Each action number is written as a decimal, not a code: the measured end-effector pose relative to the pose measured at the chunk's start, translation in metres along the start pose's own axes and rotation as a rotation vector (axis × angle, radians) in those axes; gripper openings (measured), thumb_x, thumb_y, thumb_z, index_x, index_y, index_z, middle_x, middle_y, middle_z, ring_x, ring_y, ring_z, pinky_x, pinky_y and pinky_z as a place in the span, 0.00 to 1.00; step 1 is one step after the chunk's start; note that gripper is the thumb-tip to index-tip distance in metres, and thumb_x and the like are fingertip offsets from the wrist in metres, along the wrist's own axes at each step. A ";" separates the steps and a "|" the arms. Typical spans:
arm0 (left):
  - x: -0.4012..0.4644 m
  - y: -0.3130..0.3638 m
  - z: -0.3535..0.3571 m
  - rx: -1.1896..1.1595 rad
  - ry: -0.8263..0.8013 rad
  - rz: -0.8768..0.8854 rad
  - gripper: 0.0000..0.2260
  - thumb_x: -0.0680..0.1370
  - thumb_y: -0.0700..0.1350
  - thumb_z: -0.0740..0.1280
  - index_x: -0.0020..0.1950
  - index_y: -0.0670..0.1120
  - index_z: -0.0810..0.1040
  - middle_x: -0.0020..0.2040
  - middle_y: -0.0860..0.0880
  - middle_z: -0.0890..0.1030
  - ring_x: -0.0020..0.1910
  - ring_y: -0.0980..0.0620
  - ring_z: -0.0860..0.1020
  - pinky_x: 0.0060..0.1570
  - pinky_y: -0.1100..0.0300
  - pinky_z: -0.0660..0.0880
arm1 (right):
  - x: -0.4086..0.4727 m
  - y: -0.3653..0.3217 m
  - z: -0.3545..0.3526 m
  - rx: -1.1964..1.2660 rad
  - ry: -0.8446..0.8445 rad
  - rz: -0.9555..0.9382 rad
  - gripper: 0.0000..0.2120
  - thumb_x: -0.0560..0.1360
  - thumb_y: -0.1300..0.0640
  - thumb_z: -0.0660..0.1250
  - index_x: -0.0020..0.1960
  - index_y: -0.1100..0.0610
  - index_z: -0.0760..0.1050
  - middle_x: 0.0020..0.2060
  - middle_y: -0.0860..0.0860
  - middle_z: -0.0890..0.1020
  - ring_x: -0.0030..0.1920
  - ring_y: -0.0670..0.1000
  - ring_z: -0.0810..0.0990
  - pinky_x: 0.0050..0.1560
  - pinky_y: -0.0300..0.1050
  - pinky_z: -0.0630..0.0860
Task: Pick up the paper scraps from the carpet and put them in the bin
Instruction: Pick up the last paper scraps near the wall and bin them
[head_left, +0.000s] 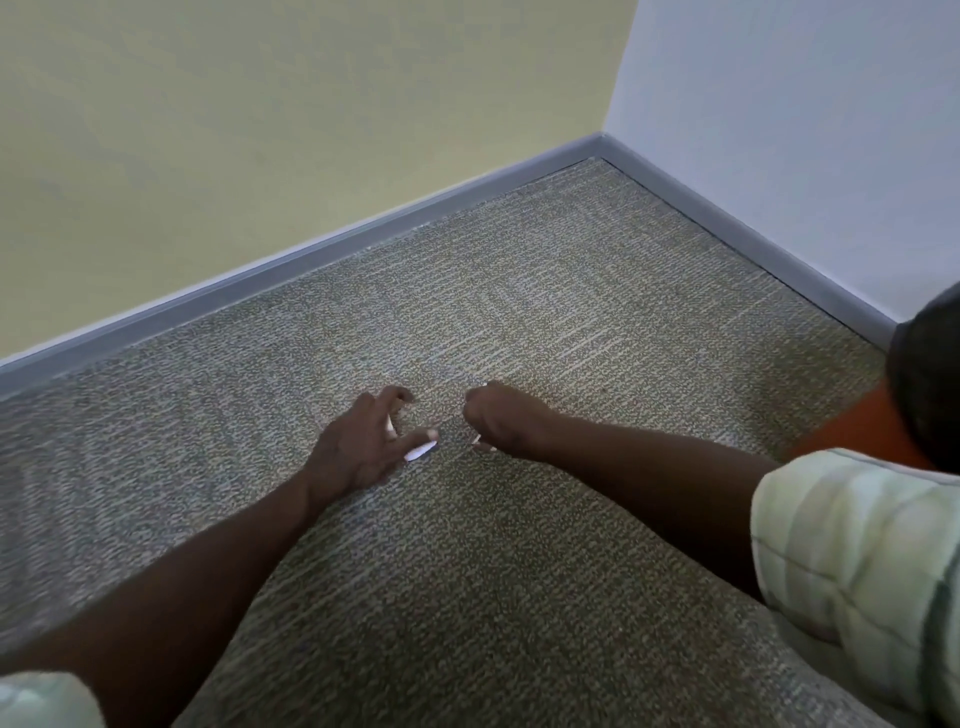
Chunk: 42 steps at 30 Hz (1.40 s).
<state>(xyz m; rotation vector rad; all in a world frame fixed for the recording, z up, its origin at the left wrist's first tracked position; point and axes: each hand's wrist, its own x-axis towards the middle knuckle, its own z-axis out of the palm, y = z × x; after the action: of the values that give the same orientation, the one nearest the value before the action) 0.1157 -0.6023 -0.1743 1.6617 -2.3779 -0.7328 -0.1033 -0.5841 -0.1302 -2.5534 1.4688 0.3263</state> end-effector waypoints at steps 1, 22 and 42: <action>-0.004 0.002 0.004 0.038 -0.032 0.014 0.25 0.72 0.72 0.62 0.63 0.61 0.67 0.49 0.54 0.74 0.45 0.55 0.76 0.47 0.55 0.73 | -0.005 0.000 0.000 0.003 -0.003 0.010 0.09 0.77 0.63 0.62 0.49 0.68 0.77 0.50 0.64 0.80 0.51 0.63 0.81 0.49 0.52 0.78; 0.009 0.122 -0.051 -0.296 0.154 0.092 0.07 0.82 0.45 0.58 0.50 0.43 0.73 0.37 0.46 0.81 0.37 0.46 0.78 0.36 0.57 0.70 | -0.058 0.017 -0.083 0.137 -0.046 0.110 0.14 0.76 0.62 0.60 0.31 0.58 0.69 0.40 0.59 0.84 0.42 0.56 0.83 0.37 0.44 0.75; -0.006 0.480 -0.110 -1.085 0.034 0.267 0.22 0.81 0.62 0.52 0.60 0.45 0.69 0.48 0.47 0.76 0.47 0.49 0.76 0.57 0.43 0.76 | -0.311 0.144 -0.238 0.031 0.271 0.828 0.10 0.67 0.53 0.77 0.36 0.58 0.79 0.34 0.55 0.82 0.41 0.57 0.80 0.41 0.45 0.74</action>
<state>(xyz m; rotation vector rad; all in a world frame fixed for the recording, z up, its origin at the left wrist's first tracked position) -0.2438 -0.5022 0.1475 0.8497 -1.5625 -1.5143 -0.3561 -0.4601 0.1782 -1.8810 2.5543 0.0473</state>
